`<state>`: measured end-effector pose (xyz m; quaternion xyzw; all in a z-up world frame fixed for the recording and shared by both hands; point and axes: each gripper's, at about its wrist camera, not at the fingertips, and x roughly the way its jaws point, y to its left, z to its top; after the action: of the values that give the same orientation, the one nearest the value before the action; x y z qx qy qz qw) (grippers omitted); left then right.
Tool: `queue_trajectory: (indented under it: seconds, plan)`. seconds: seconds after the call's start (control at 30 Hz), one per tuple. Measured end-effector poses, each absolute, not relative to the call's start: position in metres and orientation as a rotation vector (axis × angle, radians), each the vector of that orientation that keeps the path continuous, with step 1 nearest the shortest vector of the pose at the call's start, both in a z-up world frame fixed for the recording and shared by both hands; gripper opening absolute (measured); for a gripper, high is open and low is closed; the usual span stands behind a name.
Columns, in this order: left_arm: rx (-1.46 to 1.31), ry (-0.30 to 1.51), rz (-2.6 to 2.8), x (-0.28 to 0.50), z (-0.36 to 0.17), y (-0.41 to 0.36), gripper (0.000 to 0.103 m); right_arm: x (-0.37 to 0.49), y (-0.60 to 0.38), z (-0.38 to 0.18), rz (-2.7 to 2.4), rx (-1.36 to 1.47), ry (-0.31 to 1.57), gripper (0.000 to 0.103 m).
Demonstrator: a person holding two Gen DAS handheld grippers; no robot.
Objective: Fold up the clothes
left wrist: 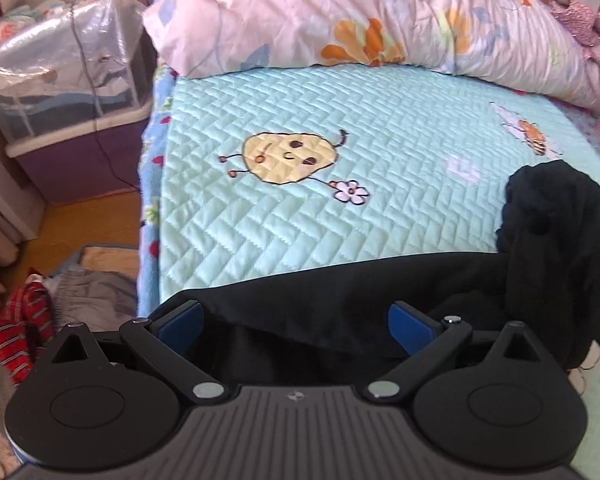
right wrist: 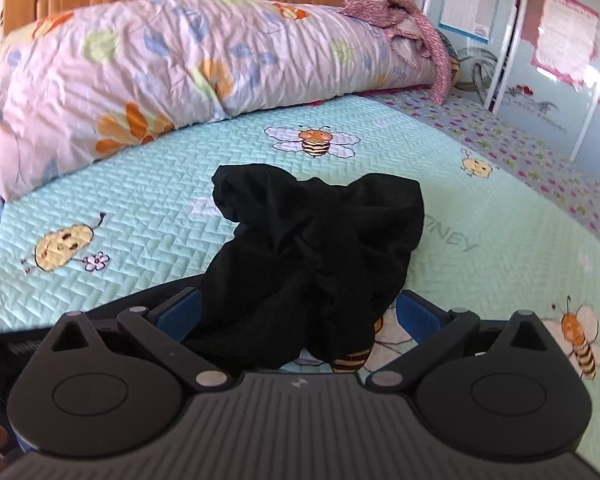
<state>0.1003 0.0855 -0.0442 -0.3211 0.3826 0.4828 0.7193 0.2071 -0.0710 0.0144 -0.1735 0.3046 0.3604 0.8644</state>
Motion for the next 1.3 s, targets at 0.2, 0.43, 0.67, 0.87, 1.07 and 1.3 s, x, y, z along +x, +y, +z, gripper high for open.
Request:
queue_trajectory:
  seconds: [0.2, 0.43, 0.67, 0.87, 1.07, 1.3]
  plan:
    - [-0.69, 0.87, 0.977, 0.108, -0.043, 0.086, 0.102, 0.228, -0.067, 0.002, 0.735, -0.391, 0.692, 0.103]
    - [-0.644, 0.856, 0.906, 0.113, -0.035, 0.069, 0.101, 0.238, -0.059, -0.005, 0.742, -0.389, 0.666, 0.103]
    - [-0.642, 0.877, 0.921, 0.121, -0.048, 0.072, 0.101, 0.266, -0.033, -0.03, 0.717, -0.444, 0.62, 0.102]
    - [-0.617, 0.868, 0.92, 0.125, -0.047, 0.067, 0.101, 0.292, -0.006, -0.055, 0.724, -0.499, 0.714, 0.063]
    - [-0.612, 0.834, 0.918, 0.12, -0.04, 0.067, 0.101, 0.295, -0.034, -0.04, 0.736, -0.322, 0.696, 0.01]
    - [-0.62, 0.777, 0.83, 0.112, -0.018, 0.064, 0.101, 0.261, -0.125, 0.016, 0.621, -0.293, 0.408, 0.009]
